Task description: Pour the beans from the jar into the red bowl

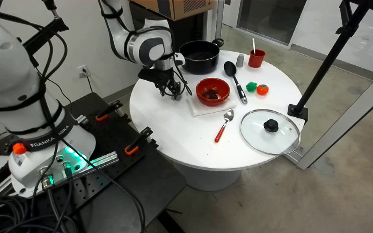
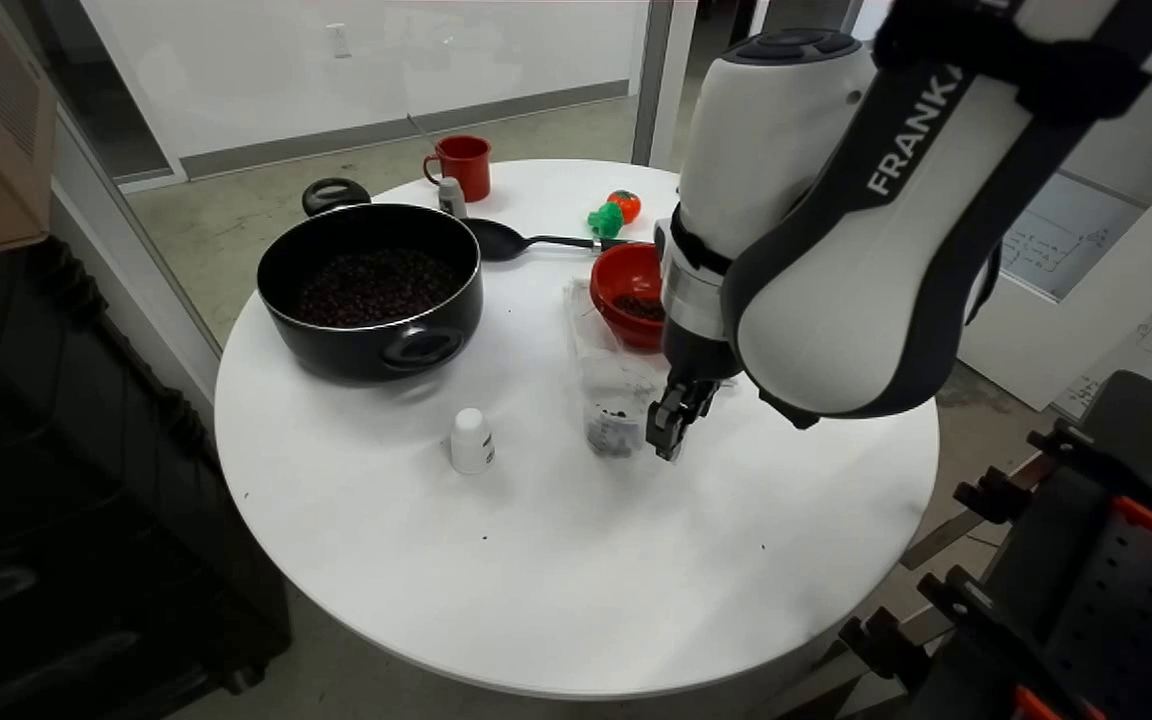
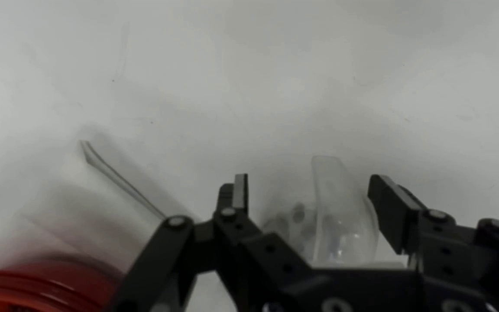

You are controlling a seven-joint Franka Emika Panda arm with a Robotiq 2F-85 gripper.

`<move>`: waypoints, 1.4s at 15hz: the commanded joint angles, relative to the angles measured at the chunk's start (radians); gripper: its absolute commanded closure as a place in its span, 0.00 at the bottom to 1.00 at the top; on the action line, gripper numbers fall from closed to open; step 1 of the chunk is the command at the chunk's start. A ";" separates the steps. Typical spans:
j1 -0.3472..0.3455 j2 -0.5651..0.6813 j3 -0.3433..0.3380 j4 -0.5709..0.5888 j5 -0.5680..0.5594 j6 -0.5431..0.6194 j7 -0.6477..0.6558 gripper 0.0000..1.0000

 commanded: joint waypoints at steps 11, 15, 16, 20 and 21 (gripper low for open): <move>-0.030 -0.025 0.017 0.024 0.008 -0.093 0.056 0.94; -0.115 -0.078 0.063 0.076 0.053 -0.219 0.078 0.94; -0.133 -0.093 0.070 0.095 0.063 -0.252 0.081 0.94; -0.198 -0.151 0.099 0.171 0.103 -0.404 0.073 0.94; -0.214 -0.163 0.110 0.190 0.118 -0.449 0.063 0.94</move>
